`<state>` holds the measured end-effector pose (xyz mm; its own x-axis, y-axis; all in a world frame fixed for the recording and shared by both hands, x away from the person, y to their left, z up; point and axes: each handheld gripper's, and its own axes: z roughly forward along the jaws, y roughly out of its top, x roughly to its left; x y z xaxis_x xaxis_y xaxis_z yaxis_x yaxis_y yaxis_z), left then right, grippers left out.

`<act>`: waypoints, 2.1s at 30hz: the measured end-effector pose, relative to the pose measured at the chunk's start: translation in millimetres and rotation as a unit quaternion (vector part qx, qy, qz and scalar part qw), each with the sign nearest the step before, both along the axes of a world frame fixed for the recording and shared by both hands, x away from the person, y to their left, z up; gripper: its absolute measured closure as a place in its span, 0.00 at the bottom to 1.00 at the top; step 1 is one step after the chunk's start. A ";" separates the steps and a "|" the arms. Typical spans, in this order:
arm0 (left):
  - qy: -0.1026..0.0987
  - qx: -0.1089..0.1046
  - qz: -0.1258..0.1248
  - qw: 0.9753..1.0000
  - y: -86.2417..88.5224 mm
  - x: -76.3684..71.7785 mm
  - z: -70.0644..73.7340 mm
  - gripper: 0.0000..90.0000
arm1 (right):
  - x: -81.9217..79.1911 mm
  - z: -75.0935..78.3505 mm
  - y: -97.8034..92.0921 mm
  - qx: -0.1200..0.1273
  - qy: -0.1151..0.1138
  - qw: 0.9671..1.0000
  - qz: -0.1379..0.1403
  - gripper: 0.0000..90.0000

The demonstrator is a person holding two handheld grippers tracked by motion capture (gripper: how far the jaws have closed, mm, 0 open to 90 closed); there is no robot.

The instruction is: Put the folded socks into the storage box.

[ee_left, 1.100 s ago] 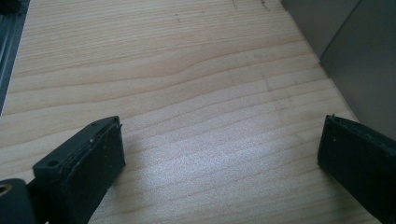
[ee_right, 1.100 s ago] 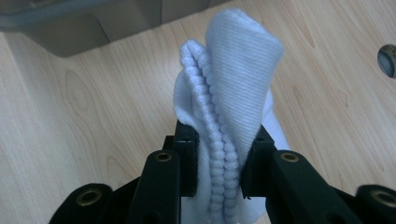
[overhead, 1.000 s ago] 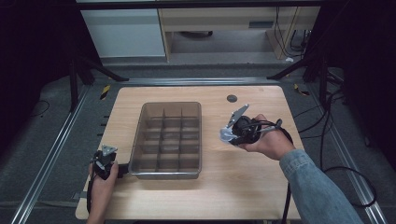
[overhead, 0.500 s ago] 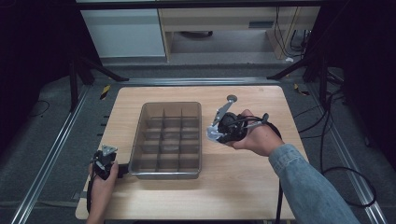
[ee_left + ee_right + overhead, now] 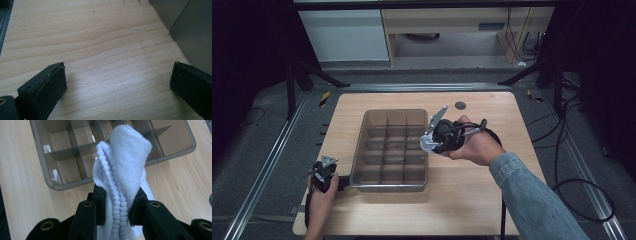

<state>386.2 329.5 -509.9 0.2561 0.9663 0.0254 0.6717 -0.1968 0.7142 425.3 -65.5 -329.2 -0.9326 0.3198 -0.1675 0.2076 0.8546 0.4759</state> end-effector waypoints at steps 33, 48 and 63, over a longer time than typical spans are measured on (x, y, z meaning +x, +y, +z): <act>0.000 0.000 -0.001 1.000 -0.1 0.1 0.0 0.00 | -11.5 -31.6 66.7 -0.026 0.053 0.995 0.075 0.80; 0.000 0.000 -0.002 1.000 -0.1 0.1 0.0 0.00 | -14.6 -46.7 73.0 -0.035 0.075 0.993 0.086 0.79; 0.000 0.000 -0.003 1.000 -0.1 0.2 -0.1 0.00 | -13.4 -60.2 78.5 -0.053 0.105 0.989 0.085 0.78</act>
<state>386.4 329.4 -510.0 0.2620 0.9647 0.0249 0.6707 -0.2006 0.7141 411.9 13.0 -389.4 -0.9891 0.1470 0.0114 0.1420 0.9286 0.3430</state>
